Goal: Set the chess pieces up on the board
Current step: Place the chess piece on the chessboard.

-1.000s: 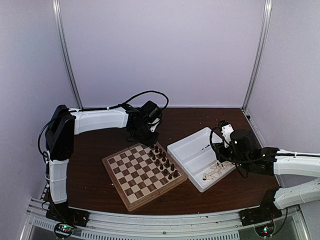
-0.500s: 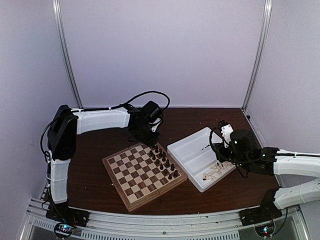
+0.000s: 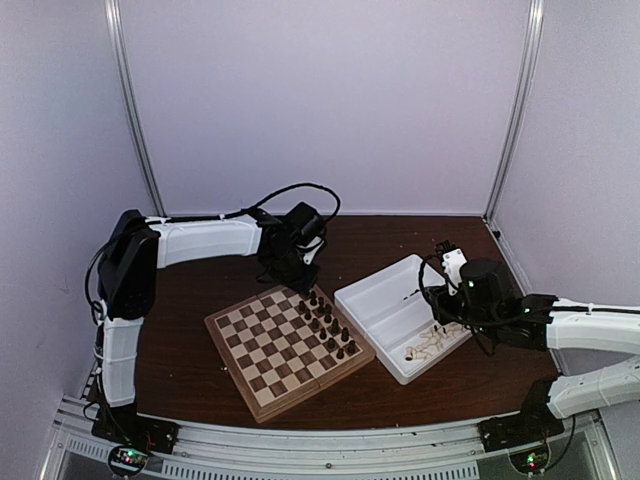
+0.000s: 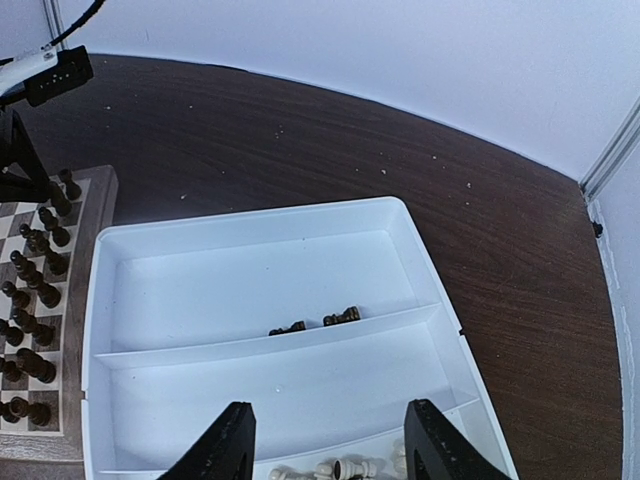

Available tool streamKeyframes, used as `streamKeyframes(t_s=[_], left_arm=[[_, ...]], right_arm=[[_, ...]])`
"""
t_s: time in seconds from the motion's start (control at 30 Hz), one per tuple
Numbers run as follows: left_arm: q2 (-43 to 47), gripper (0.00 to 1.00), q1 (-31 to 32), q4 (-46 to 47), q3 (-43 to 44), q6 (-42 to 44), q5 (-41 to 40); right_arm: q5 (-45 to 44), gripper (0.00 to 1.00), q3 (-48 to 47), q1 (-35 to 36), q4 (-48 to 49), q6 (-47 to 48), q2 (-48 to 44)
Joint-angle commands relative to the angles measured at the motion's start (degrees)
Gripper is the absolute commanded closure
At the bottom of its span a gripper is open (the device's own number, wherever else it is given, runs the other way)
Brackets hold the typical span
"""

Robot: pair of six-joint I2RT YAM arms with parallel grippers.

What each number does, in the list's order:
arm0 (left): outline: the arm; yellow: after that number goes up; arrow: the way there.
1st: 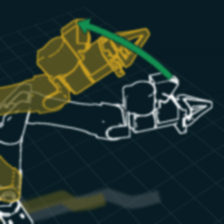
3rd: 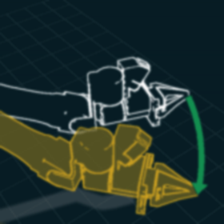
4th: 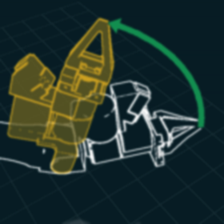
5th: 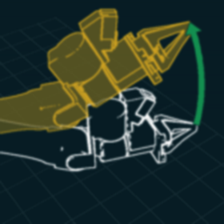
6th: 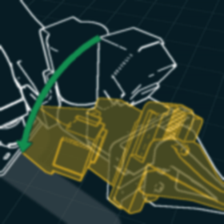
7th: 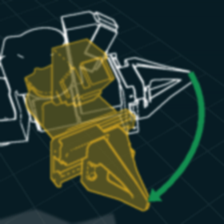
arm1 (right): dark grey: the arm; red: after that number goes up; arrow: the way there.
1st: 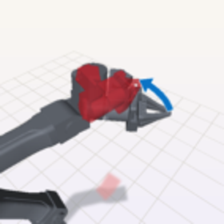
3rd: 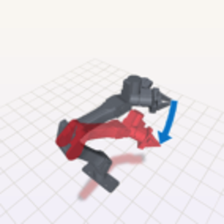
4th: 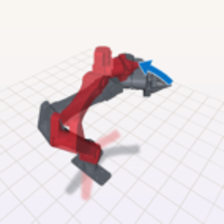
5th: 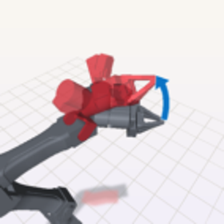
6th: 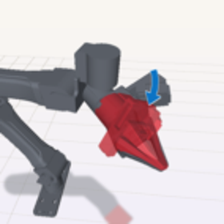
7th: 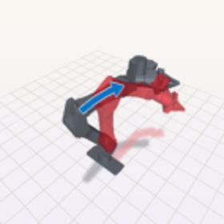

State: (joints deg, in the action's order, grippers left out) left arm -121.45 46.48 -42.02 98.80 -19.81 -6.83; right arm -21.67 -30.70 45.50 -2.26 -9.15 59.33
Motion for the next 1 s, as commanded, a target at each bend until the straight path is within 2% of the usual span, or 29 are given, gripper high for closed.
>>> streamKeyframes(t_s=[0.0, 0.1, 0.27, 0.63, 0.8, 0.97], left_arm=[[-1.40, 0.89, -0.51, 1.24, 1.52, 0.57, 0.37], [-1.53, 0.88, -0.51, 1.19, 1.54, 0.50, 0.52], [-1.51, 0.76, -0.51, 0.58, 2.12, 0.37, 0.69], [3.71, 0.72, -0.51, -4.13, 3.95, 0.15, -1.48], [12.41, 0.72, -0.53, -4.44, -0.73, -1.18, -3.68], [22.24, 0.66, -0.42, -3.87, -8.25, -2.81, -3.63]], right_arm=[[0.04, 0.46, -0.59, -0.45, 0.77, 0.27, 0.52], [0.10, 0.46, -0.50, -0.42, 0.73, 0.23, 0.44], [0.06, 0.46, -0.50, -0.41, 0.60, 0.15, 0.26], [1.06, 0.46, -2.51, -0.67, -1.90, 0.03, 0.17], [5.71, 0.47, -10.41, -0.89, -12.95, -2.60, 1.83], [13.59, 0.48, -21.09, -2.22, -26.58, -8.85, 9.06]])
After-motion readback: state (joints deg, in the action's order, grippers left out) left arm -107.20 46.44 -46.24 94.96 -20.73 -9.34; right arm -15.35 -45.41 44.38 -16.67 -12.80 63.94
